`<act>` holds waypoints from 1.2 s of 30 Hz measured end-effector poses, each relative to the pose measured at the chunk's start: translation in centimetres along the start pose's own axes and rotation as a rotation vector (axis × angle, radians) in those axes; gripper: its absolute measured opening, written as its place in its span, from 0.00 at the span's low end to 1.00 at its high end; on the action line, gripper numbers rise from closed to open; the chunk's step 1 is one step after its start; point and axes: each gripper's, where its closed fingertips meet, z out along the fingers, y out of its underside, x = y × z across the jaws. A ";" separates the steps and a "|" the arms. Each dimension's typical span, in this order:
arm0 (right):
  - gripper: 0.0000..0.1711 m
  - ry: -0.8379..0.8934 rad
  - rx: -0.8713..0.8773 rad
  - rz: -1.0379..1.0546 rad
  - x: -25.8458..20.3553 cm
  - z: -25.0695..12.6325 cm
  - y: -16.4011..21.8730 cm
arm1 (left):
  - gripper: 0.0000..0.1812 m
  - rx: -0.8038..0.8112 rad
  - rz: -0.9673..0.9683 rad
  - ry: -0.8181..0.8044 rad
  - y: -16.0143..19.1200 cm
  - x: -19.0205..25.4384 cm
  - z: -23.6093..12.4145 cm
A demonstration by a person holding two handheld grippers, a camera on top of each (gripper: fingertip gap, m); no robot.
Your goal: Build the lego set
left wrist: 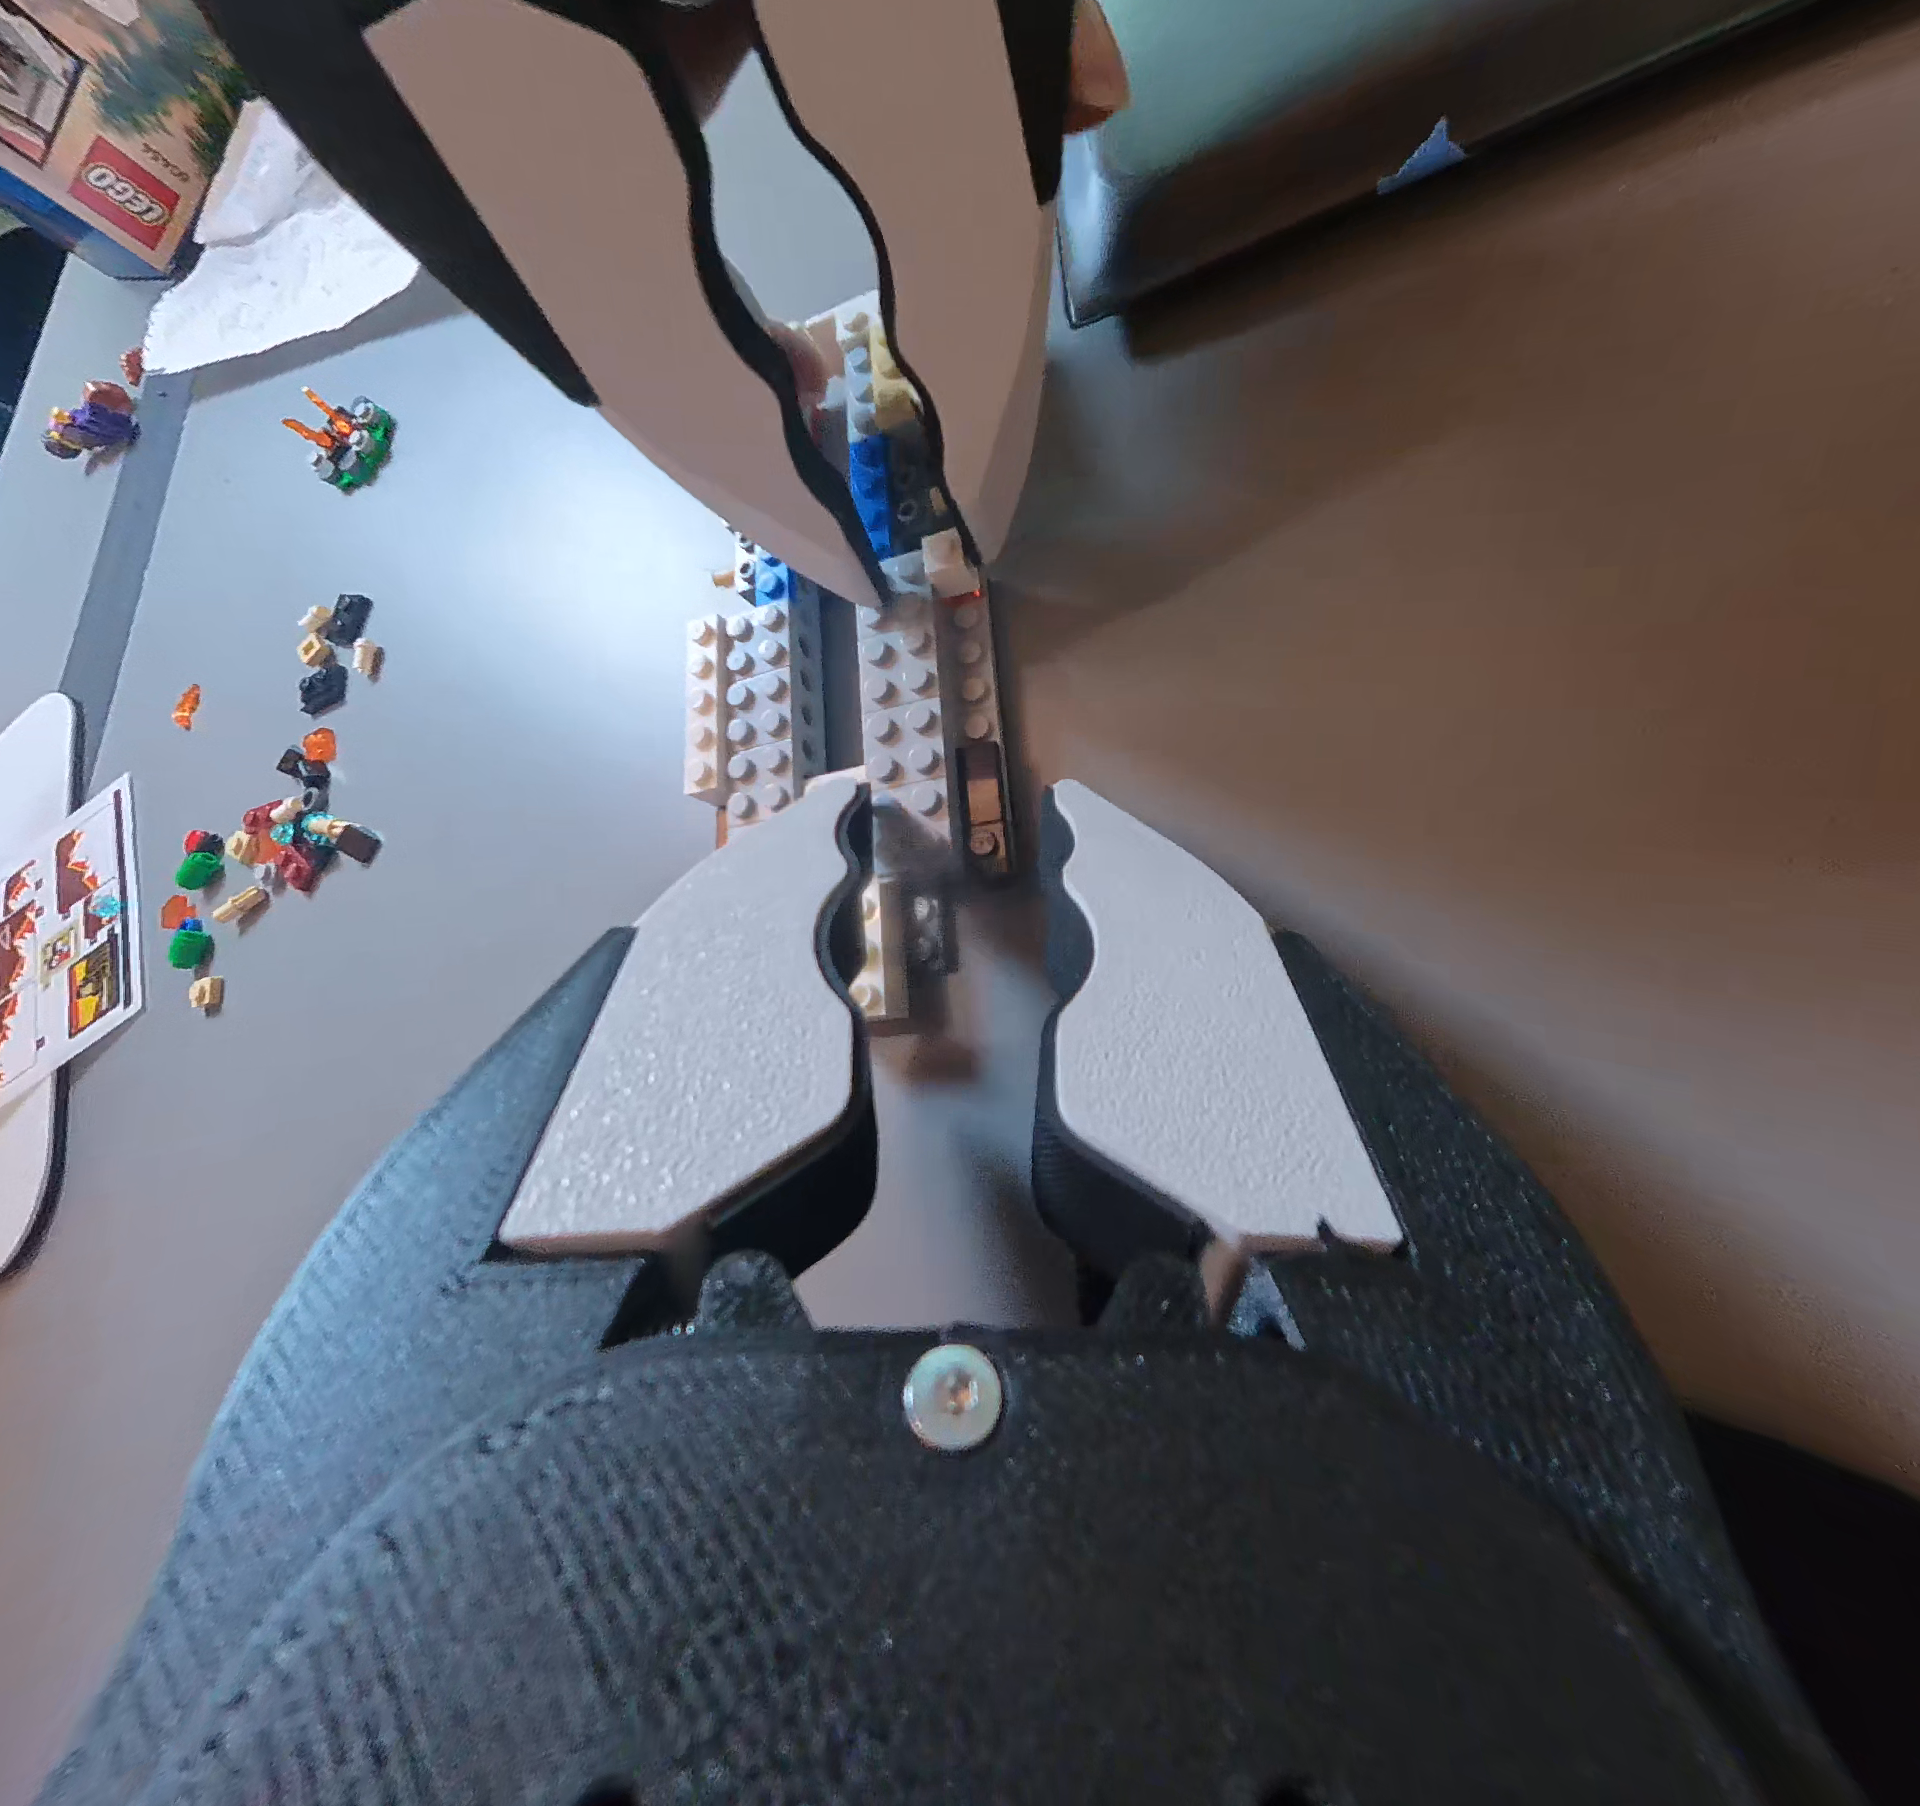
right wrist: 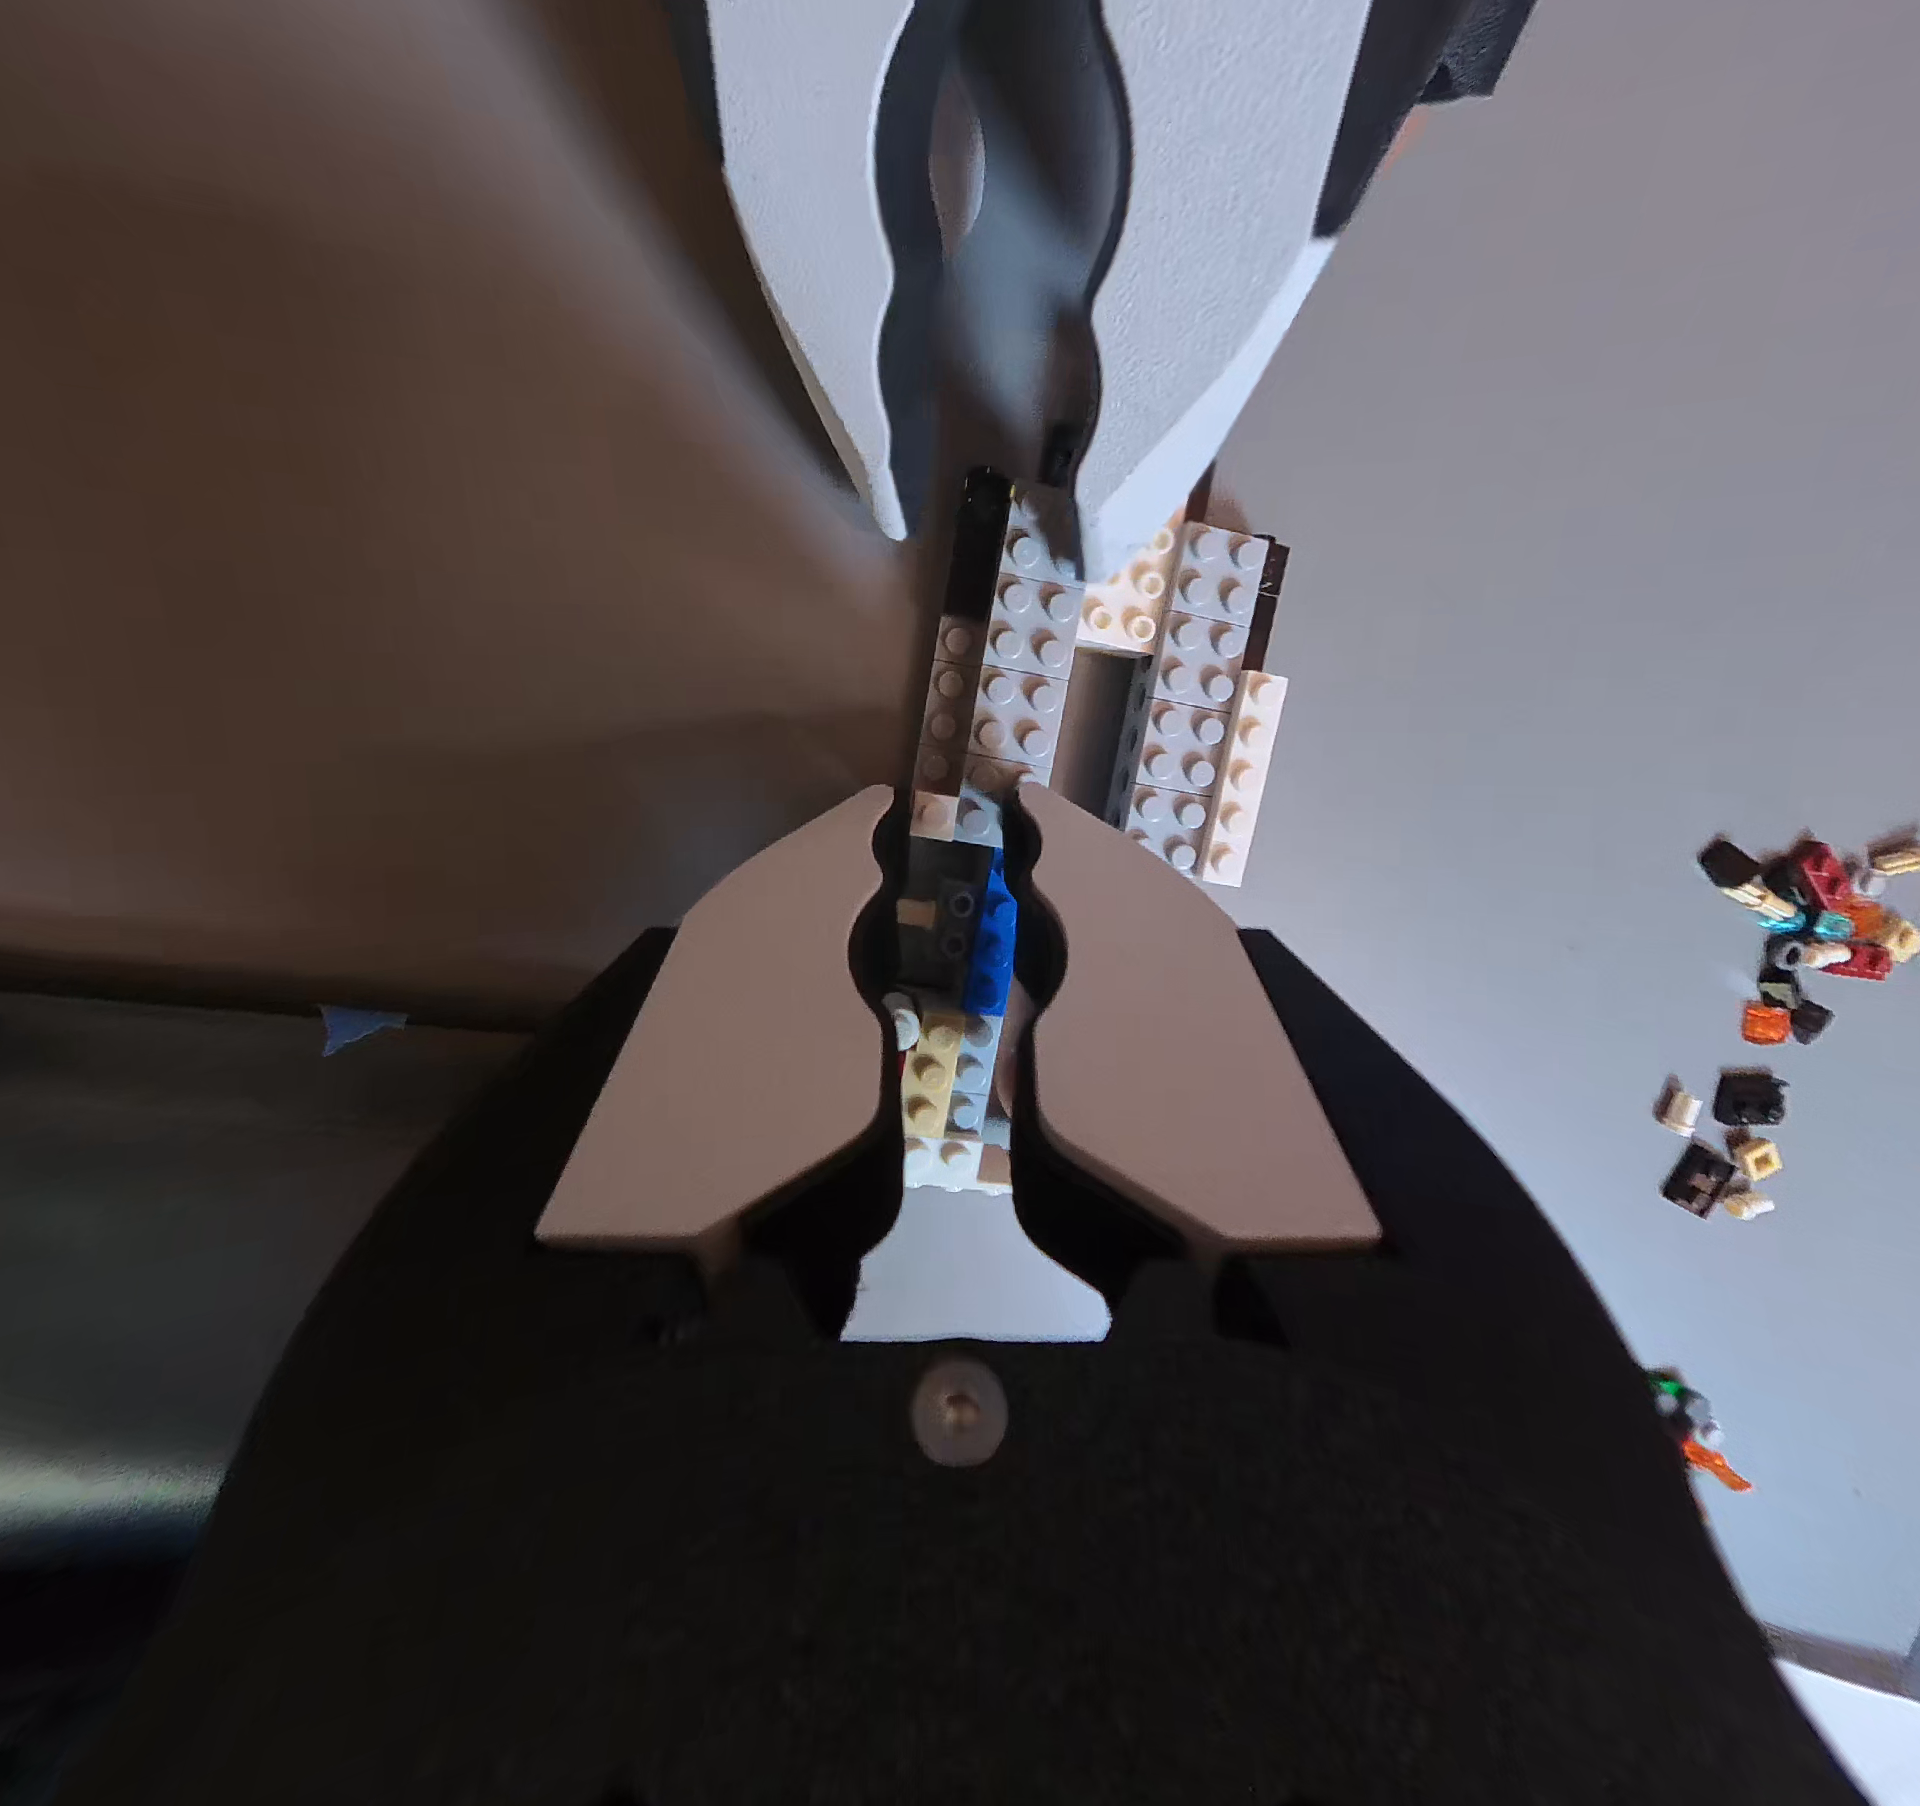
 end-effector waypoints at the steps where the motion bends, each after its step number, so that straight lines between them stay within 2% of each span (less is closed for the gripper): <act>1: 0.10 -0.014 -0.001 0.011 0.0 0.0 0.0 | 0.17 0.001 0.004 -0.004 0.0 0.0 0.1; 10: 0.15 -0.010 0.075 0.079 0.4 -1.2 0.2 | 0.18 -0.022 0.030 -0.020 0.1 0.0 0.3; 16: 0.16 0.020 0.032 0.084 0.2 -1.4 1.9 | 0.18 -0.029 0.031 -0.027 0.2 -0.1 0.3; 24: 0.20 -0.013 -0.019 0.082 -0.1 0.1 0.5 | 0.18 -0.040 0.012 -0.036 0.2 -0.2 0.3; 28: 0.16 -0.028 -0.083 0.104 0.2 1.0 1.1 | 0.19 -0.036 0.001 -0.033 0.2 -0.2 0.4; 36: 0.15 -0.106 -0.092 0.172 0.2 1.1 1.1 | 0.21 -0.036 0.016 -0.054 0.3 -0.5 0.2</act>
